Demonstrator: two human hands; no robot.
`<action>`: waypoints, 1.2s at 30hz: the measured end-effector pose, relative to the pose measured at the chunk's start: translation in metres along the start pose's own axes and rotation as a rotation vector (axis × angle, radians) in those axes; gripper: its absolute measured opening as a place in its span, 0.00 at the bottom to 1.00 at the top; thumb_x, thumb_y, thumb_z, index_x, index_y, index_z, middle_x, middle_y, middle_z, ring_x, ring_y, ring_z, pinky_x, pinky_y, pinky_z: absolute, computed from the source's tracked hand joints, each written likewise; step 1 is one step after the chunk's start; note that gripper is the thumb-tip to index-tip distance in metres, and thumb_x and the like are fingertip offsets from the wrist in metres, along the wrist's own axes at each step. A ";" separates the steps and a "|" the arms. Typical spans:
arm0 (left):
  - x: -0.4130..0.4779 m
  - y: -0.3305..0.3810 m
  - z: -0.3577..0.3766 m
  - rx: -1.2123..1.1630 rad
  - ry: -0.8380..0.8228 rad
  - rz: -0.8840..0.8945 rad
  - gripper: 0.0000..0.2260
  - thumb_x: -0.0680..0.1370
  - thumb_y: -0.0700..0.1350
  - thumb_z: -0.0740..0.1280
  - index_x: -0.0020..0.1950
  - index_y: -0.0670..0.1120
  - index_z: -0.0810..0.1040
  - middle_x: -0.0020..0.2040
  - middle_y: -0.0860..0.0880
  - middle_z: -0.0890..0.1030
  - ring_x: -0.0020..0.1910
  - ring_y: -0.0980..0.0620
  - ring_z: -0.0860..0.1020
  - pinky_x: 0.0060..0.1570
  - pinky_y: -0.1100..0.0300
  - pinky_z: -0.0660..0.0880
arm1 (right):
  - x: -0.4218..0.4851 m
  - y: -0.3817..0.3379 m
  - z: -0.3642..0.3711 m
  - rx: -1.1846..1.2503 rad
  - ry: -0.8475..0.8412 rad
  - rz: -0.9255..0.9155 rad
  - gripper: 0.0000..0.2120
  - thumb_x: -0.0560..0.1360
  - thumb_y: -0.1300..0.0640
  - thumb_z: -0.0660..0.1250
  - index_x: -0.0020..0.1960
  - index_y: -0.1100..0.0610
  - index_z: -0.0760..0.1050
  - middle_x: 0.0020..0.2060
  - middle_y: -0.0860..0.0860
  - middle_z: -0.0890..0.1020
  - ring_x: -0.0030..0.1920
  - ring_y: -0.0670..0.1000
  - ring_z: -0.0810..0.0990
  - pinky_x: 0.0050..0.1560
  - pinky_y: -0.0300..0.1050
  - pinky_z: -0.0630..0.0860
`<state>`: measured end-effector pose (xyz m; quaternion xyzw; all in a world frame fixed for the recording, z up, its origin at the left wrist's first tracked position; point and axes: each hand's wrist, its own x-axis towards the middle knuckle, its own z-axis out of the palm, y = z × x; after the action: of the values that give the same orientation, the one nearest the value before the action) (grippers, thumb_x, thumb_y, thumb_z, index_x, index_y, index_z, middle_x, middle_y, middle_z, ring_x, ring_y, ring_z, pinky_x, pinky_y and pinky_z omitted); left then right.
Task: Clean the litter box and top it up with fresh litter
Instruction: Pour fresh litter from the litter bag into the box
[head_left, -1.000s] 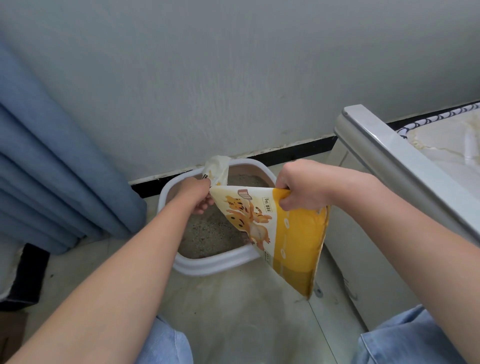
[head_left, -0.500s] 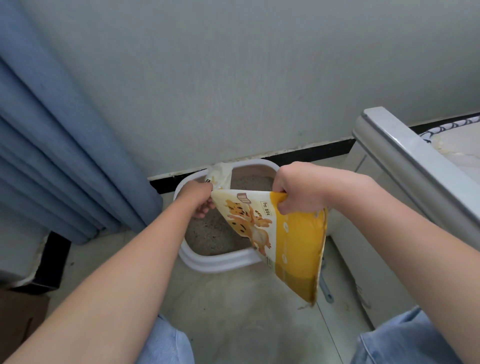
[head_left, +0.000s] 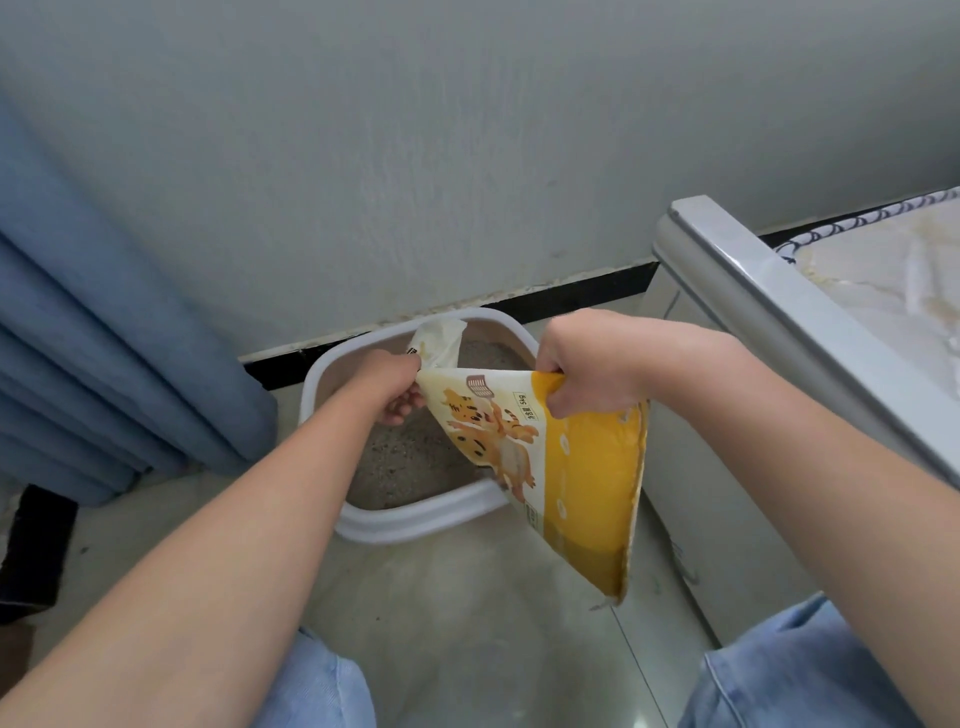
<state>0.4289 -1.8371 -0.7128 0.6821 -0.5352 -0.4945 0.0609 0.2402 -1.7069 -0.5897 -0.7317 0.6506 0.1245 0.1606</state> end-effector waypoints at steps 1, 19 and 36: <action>0.000 0.000 0.001 -0.002 -0.002 0.001 0.12 0.79 0.45 0.58 0.42 0.41 0.76 0.34 0.45 0.81 0.25 0.50 0.72 0.31 0.61 0.73 | 0.000 0.001 0.000 -0.002 0.001 0.003 0.10 0.73 0.52 0.70 0.35 0.55 0.77 0.29 0.50 0.75 0.29 0.49 0.73 0.28 0.40 0.69; -0.017 0.020 0.007 -0.030 0.147 0.237 0.14 0.79 0.48 0.59 0.42 0.41 0.77 0.22 0.48 0.77 0.27 0.46 0.77 0.35 0.53 0.82 | 0.027 0.048 0.053 0.034 -0.124 0.145 0.16 0.75 0.43 0.67 0.35 0.53 0.76 0.31 0.49 0.76 0.32 0.51 0.74 0.34 0.46 0.71; -0.019 0.026 0.019 -0.090 0.089 0.328 0.14 0.77 0.46 0.59 0.38 0.40 0.79 0.27 0.49 0.82 0.27 0.47 0.75 0.34 0.55 0.81 | 0.024 0.065 0.079 0.082 -0.151 0.289 0.19 0.74 0.39 0.67 0.39 0.55 0.80 0.34 0.52 0.84 0.36 0.53 0.84 0.37 0.49 0.81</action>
<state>0.3993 -1.8246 -0.6949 0.6036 -0.6135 -0.4705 0.1949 0.1804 -1.7044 -0.6761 -0.6119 0.7396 0.1746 0.2192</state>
